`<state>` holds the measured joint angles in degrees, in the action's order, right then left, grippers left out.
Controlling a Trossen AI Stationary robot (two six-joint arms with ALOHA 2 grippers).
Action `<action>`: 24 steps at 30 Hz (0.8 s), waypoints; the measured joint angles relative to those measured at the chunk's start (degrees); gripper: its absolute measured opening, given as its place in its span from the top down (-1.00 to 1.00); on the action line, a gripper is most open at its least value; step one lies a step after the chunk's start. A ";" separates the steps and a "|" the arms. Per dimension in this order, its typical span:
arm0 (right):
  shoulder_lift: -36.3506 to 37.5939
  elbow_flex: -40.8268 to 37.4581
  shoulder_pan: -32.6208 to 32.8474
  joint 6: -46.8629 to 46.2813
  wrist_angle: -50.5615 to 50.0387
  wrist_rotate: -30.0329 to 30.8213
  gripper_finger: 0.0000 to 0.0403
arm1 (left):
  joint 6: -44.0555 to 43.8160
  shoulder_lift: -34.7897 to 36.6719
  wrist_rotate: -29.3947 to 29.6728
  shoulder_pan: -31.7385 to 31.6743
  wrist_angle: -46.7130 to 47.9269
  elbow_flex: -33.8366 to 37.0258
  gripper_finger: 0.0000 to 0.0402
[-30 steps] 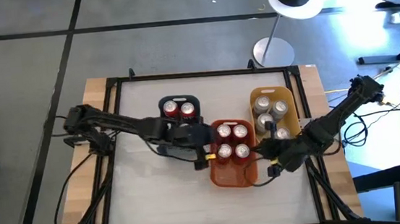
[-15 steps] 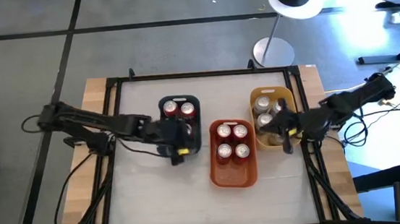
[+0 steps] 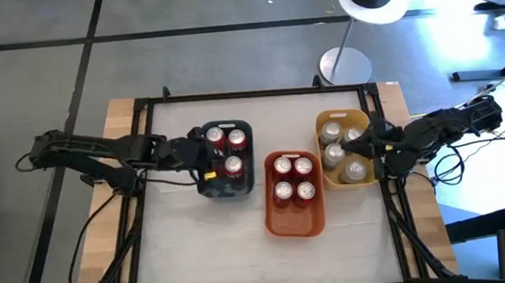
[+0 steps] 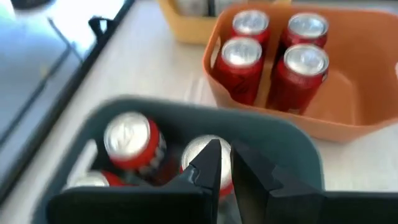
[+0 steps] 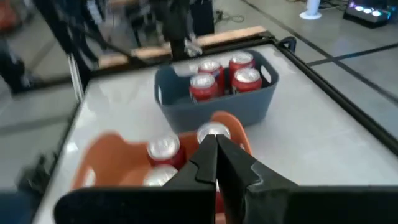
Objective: Sort soda cans
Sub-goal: Return to Home Position
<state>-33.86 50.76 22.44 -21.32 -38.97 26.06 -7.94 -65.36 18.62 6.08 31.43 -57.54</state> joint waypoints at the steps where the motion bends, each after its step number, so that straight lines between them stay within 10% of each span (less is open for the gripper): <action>1: 0.31 0.00 0.00 1.53 -0.97 -0.68 0.97 | 2.05 0.00 -0.07 -0.40 -1.59 0.27 0.86; 10: 9.39 -5.87 0.02 7.09 3.59 -3.78 0.97 | 9.16 10.88 -17.83 -8.00 -25.87 15.56 0.86; 24: 26.92 -26.81 0.04 10.69 20.29 -1.62 0.97 | 4.65 29.39 -18.02 -9.73 -42.02 35.95 0.86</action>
<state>-6.94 23.96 22.48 -10.63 -18.67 24.44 -3.29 -35.97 0.60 -3.64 -10.59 -21.59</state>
